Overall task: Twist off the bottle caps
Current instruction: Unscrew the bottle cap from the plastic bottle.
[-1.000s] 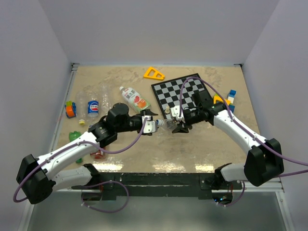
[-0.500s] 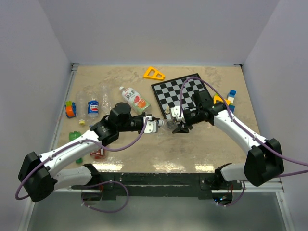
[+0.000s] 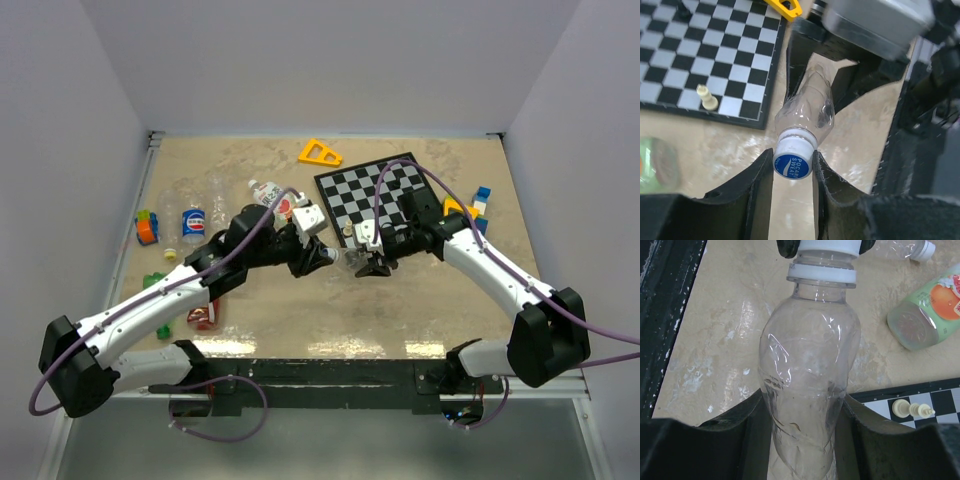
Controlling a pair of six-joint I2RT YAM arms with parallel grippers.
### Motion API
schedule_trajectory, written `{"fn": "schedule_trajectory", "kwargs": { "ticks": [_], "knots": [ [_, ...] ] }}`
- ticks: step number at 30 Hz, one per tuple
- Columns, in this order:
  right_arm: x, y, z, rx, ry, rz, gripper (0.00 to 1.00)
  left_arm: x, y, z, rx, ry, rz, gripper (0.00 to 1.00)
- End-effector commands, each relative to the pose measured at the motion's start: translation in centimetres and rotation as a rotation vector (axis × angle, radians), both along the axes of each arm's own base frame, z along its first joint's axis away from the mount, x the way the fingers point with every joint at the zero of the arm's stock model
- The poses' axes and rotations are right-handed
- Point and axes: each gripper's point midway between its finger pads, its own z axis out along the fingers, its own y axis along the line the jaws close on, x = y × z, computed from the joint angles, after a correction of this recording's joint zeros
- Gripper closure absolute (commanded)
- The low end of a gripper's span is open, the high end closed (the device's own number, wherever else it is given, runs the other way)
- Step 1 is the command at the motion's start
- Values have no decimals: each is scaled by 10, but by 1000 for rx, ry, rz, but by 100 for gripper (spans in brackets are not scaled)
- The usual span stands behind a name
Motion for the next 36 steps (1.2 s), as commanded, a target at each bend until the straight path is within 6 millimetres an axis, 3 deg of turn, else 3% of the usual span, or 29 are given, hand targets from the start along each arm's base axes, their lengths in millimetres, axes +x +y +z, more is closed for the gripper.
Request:
{"fn": "schedule_trajectory", "kwargs": {
  "ticks": [1, 5, 23, 31, 36],
  "knots": [
    [2, 0, 1, -11, -12, 0, 100, 18, 8, 27, -148, 379, 364, 100],
    [3, 0, -1, -14, -11, -1, 100, 16, 8, 28, -169, 496, 414, 100],
    [4, -1, -3, -20, -10, -7, 100, 25, 14, 9, -105, 445, 376, 99],
    [3, 0, -2, -19, -12, -6, 100, 21, 10, 5, -67, 429, 307, 73],
    [4, -1, -3, -21, -12, -7, 100, 20, 13, 7, -54, 406, 290, 47]
  ]
}}
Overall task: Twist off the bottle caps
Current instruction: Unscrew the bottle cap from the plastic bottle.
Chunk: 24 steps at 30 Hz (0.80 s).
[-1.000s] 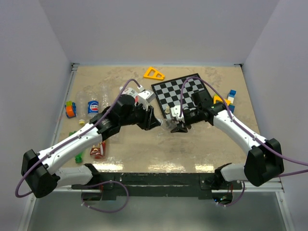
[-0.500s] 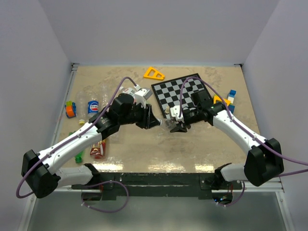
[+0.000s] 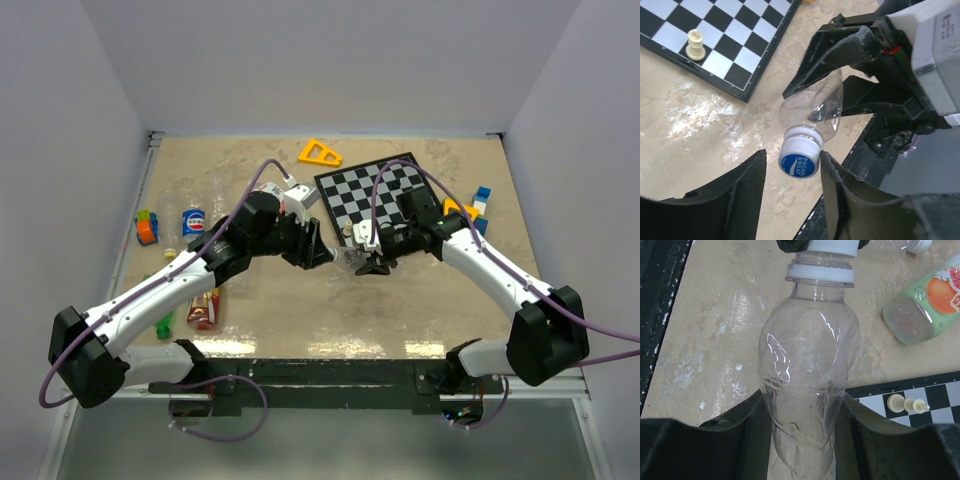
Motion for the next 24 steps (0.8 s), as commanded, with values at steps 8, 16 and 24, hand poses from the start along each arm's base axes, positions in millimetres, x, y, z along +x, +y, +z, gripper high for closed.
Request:
{"fn": "schedule_trajectory", "kwargs": {
  "ticks": [8, 16, 24],
  "knots": [
    [-3, -2, -1, -9, 15, 0, 100, 7, 15, 34, 4, -189, -46, 21],
    [-3, -2, -1, -10, 16, 3, 100, -11, 34, 72, -7, -539, -169, 18],
    [-5, -2, 1, 7, -10, 12, 100, -21, 50, 103, -72, -990, -180, 6]
  ]
}}
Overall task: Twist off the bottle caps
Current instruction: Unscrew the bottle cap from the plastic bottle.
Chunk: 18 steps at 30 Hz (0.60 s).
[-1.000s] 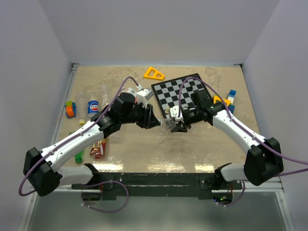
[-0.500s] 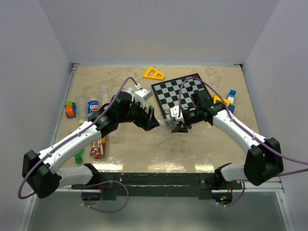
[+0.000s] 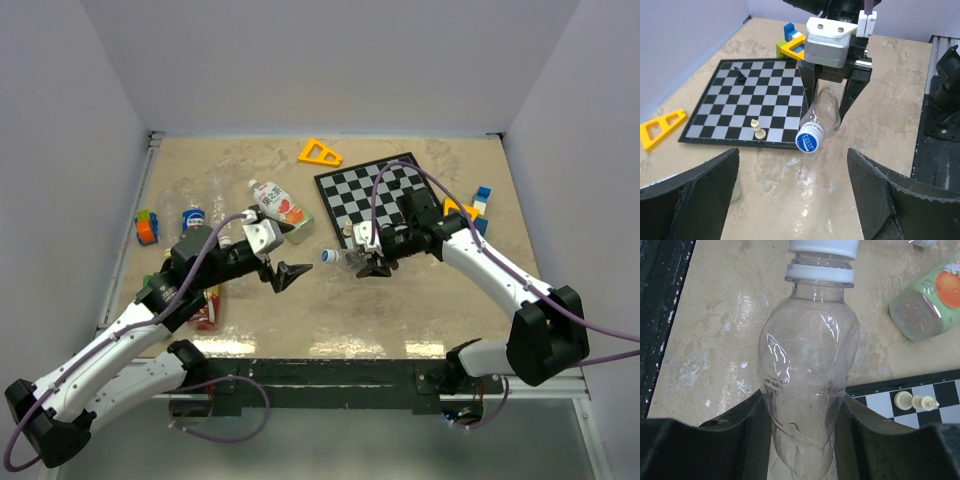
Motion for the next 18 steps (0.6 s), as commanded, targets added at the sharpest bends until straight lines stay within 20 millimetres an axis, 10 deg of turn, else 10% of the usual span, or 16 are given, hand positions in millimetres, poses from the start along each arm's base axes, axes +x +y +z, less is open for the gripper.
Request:
{"fn": "schedule_trajectory", "kwargs": {
  "ticks": [1, 18],
  "knots": [
    [-3, 2, 3, 22, -30, 23, 100, 5, 4, 31, -57, -315, -12, 5],
    [-11, 1, -2, 34, -57, 83, 100, 0, -16, -14, 63, -358, -174, 5]
  ]
}}
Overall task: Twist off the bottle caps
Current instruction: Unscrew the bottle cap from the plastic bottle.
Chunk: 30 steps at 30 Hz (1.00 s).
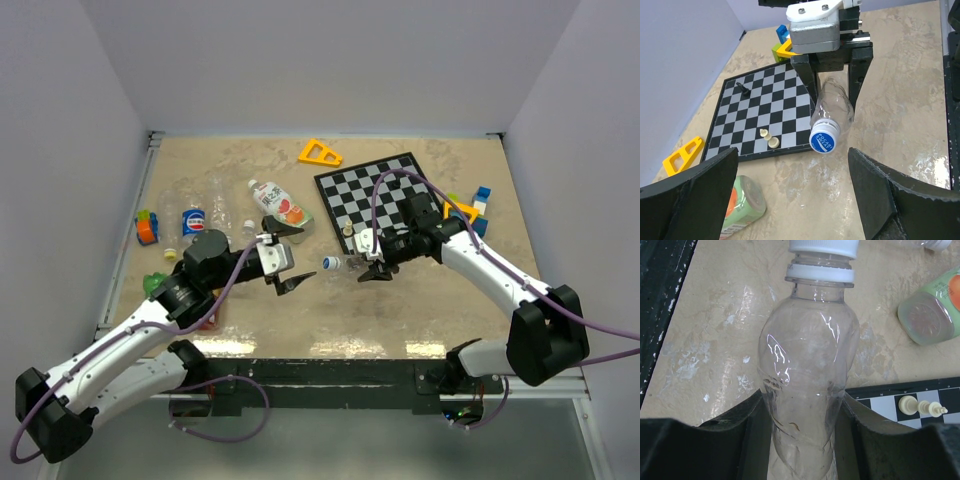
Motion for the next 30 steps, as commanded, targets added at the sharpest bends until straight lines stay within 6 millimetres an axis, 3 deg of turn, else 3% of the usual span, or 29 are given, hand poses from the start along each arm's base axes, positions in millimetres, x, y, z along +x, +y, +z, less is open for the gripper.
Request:
{"fn": "schedule_trajectory", "kwargs": {
  "ticks": [1, 30],
  "knots": [
    [-5, 4, 10, 39, -28, 34, 100, -3, -7, 11, -19, -93, -66, 6],
    [-5, 4, 8, 38, -29, 37, 100, -7, -26, -11, 54, -165, -176, 8]
  ]
}}
